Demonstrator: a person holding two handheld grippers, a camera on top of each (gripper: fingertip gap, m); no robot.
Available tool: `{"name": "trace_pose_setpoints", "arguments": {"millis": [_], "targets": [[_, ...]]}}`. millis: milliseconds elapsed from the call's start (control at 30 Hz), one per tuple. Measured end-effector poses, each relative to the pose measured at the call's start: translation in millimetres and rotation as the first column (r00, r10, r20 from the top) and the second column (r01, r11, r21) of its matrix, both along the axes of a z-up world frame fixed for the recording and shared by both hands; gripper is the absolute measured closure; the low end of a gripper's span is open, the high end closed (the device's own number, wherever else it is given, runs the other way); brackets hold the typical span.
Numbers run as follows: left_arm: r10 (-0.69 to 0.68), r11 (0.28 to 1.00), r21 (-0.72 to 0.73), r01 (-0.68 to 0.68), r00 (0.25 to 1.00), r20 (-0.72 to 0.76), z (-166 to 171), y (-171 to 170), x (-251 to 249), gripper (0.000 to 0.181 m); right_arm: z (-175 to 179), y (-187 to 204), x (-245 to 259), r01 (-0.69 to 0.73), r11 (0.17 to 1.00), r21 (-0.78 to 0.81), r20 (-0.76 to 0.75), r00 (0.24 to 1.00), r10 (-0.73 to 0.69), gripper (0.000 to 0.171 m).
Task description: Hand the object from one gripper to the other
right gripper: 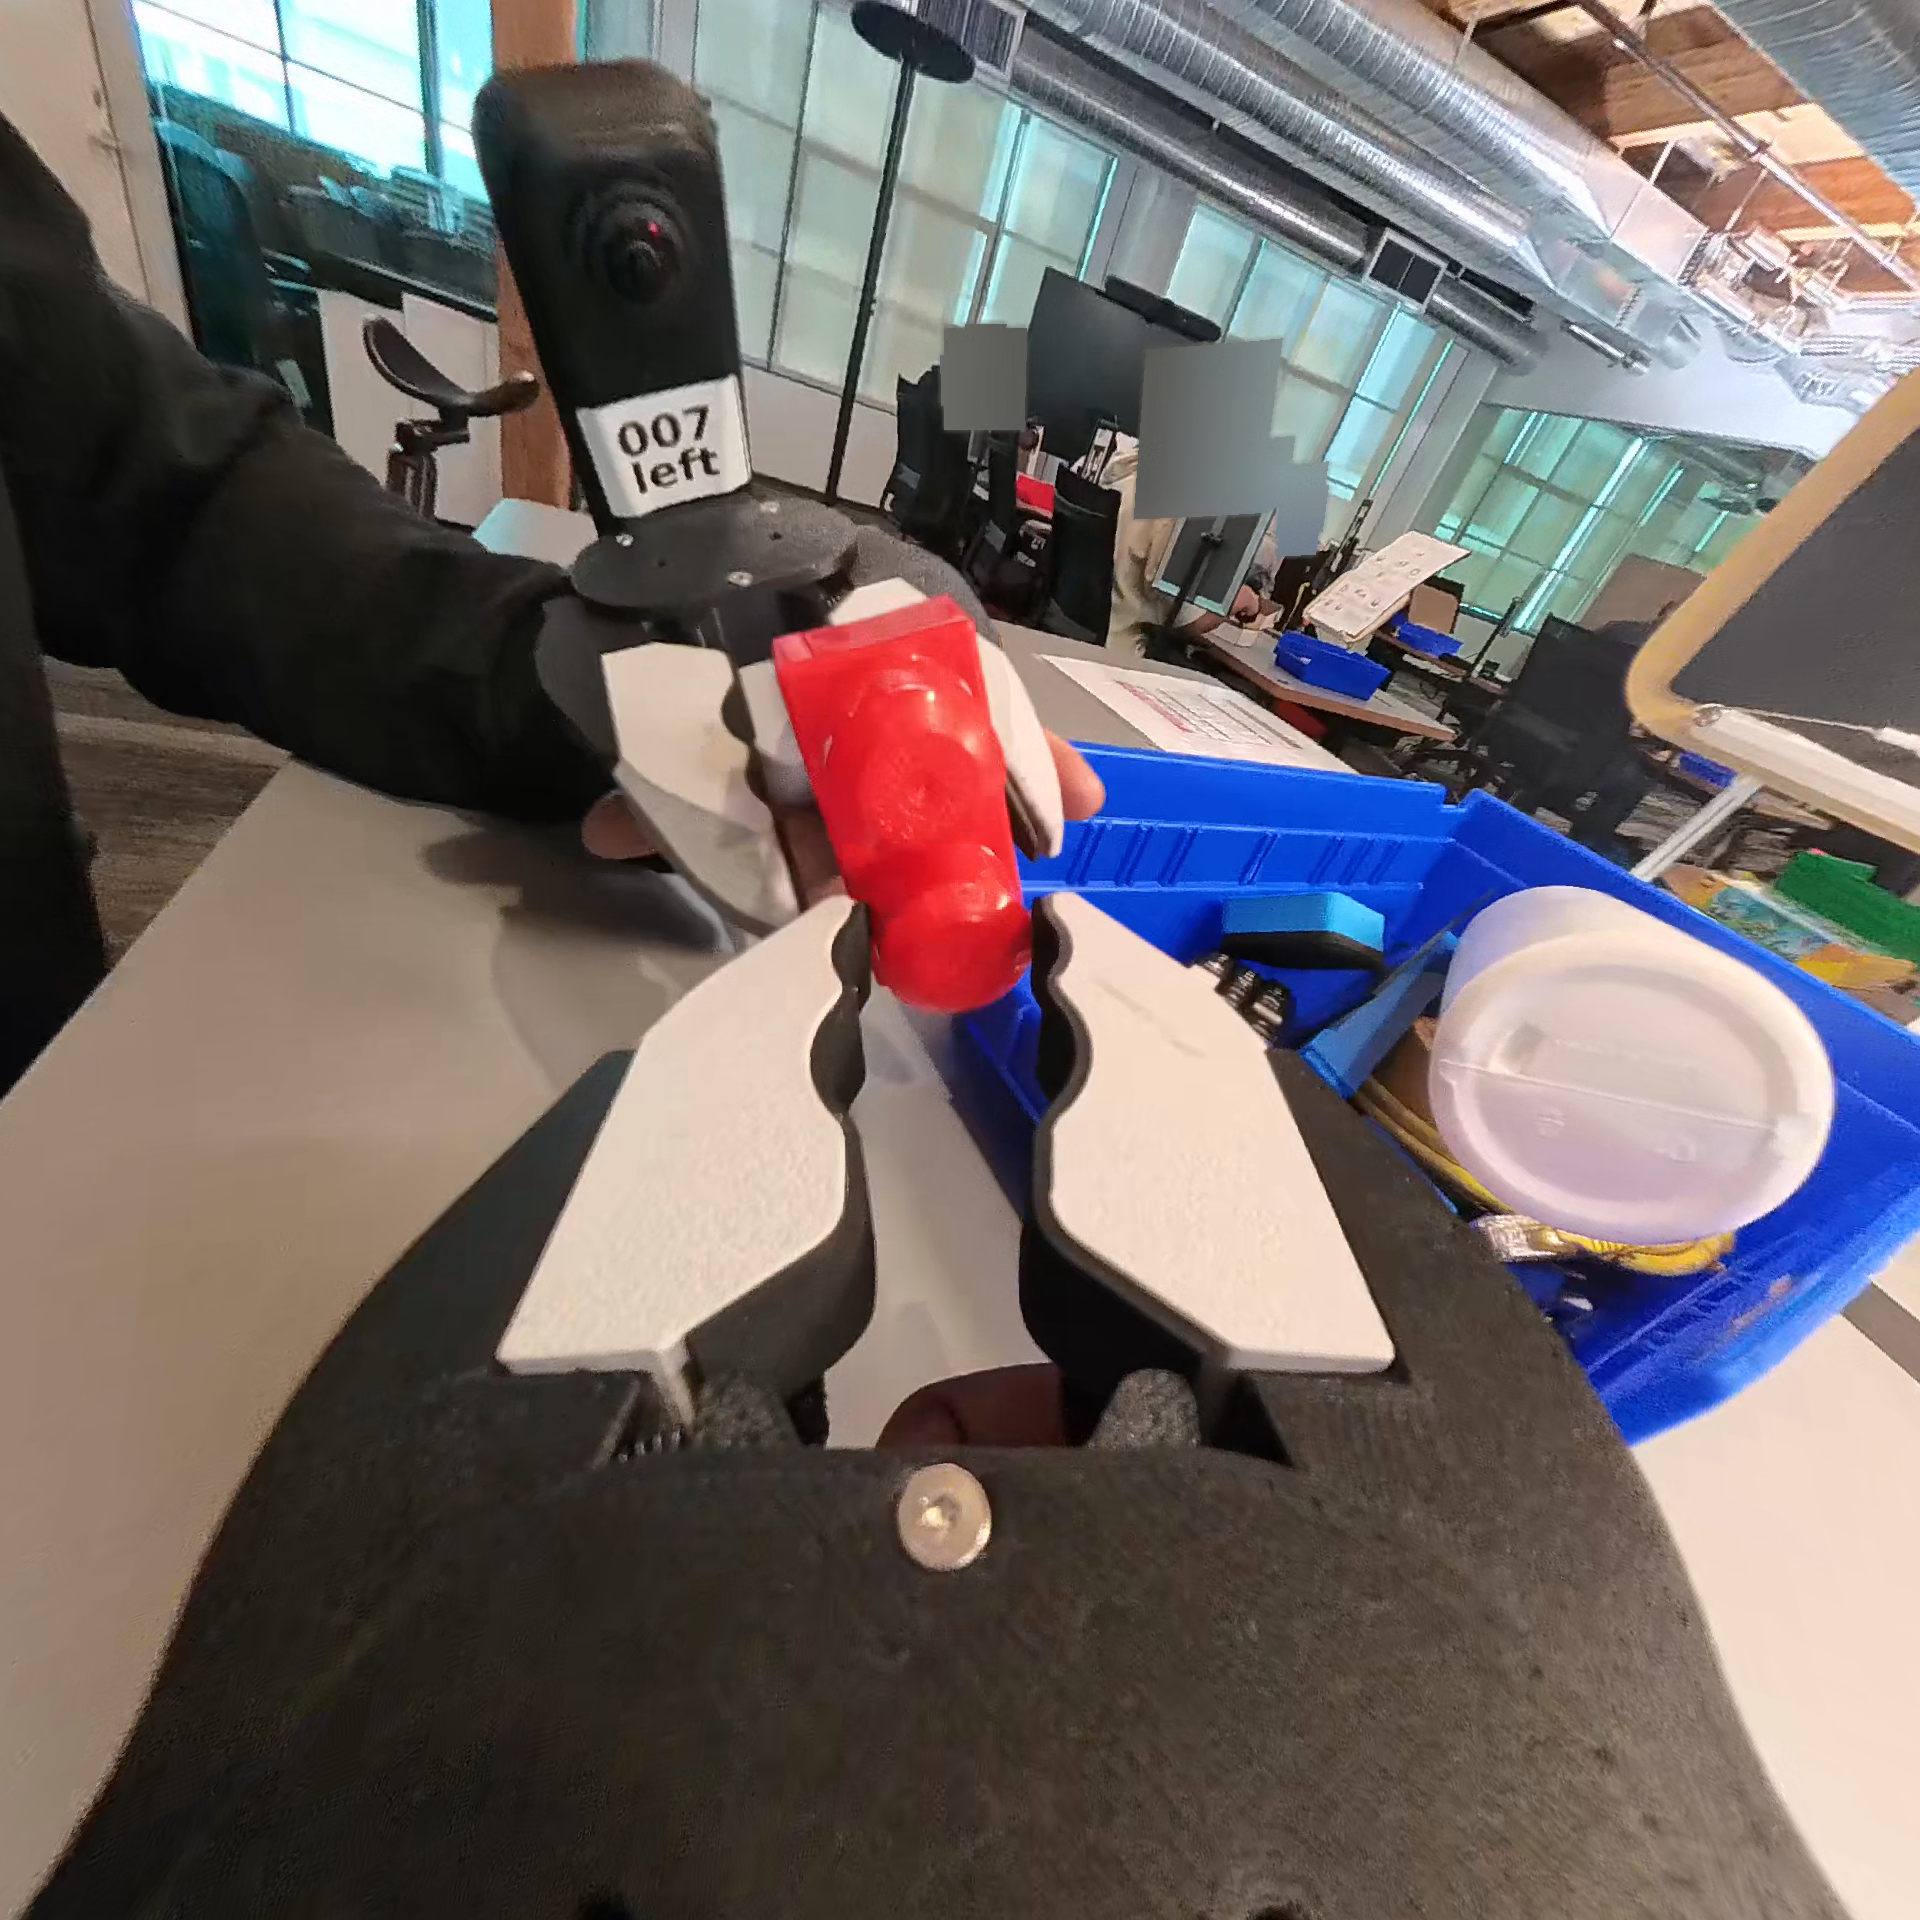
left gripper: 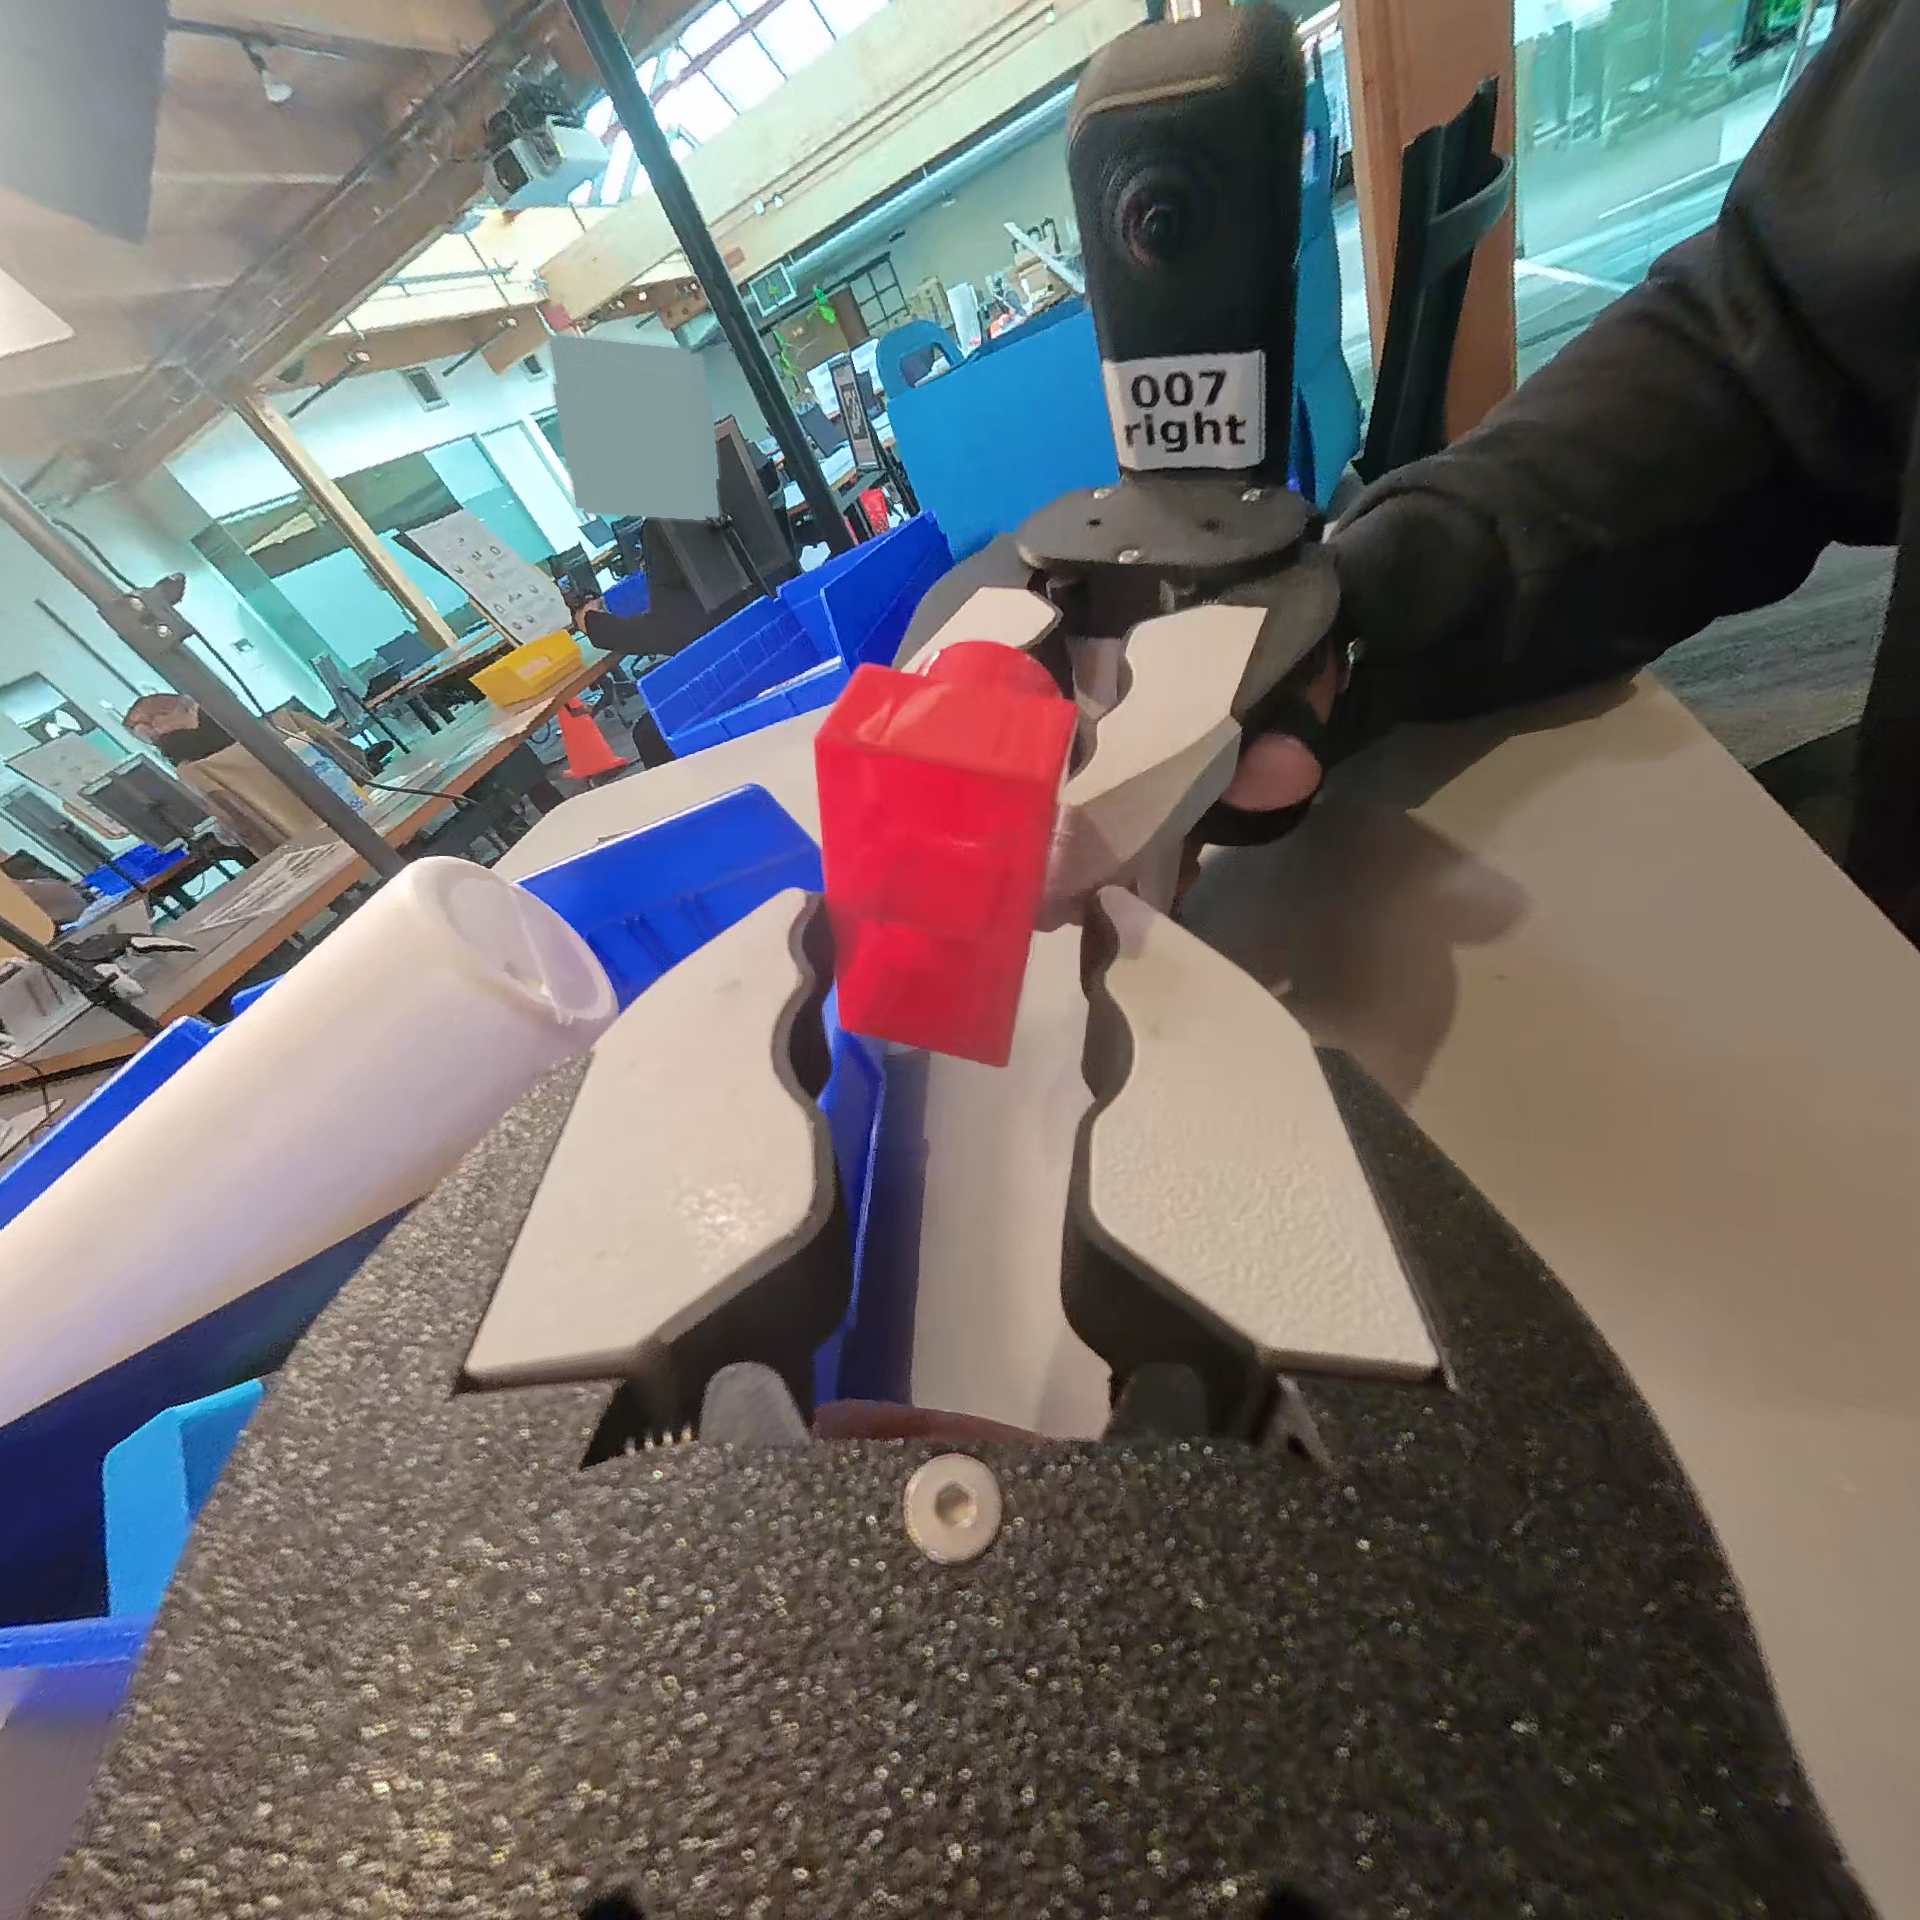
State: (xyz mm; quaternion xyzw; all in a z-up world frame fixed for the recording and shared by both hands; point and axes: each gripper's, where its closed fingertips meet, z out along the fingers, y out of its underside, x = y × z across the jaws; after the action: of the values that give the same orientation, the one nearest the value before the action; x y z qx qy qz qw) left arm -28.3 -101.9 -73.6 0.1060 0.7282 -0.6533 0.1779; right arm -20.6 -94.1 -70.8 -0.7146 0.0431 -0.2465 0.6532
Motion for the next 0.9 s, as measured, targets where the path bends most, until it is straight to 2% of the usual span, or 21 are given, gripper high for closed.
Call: {"name": "trace_pose_setpoints", "arguments": {"millis": [200,333,533,767,900], "targets": [[0.029,0.999,0.043,-0.031,0.999,0.041,-6.2,-0.1,3.8,0.136,-5.9,-1.1,2.6,0.029,0.998,-0.061,0.054,0.998,-0.026,0.142],[0.099,0.993,0.057,-0.104,0.992,0.075,-7.3,1.9,15.2,0.143,-10.3,-6.0,8.8,0.075,0.991,-0.114,0.112,0.992,-0.062,0.141],[0.153,0.983,0.087,-0.163,0.981,0.116,-9.8,3.9,22.6,0.144,-20.8,-4.8,9.8,0.105,0.974,-0.201,0.189,0.98,-0.066,0.13],[0.178,0.956,0.192,-0.223,0.957,0.229,-28.8,1.7,26.5,0.144,-17.4,-2.8,1.7,0.145,0.957,-0.251,0.369,0.928,-0.044,0.124],[0.178,0.94,0.235,-0.247,0.944,0.278,-37.5,1.7,28.8,0.144,-23.2,-1.7,1.4,0.157,0.946,-0.283,0.397,0.917,-0.034,0.124]]}}
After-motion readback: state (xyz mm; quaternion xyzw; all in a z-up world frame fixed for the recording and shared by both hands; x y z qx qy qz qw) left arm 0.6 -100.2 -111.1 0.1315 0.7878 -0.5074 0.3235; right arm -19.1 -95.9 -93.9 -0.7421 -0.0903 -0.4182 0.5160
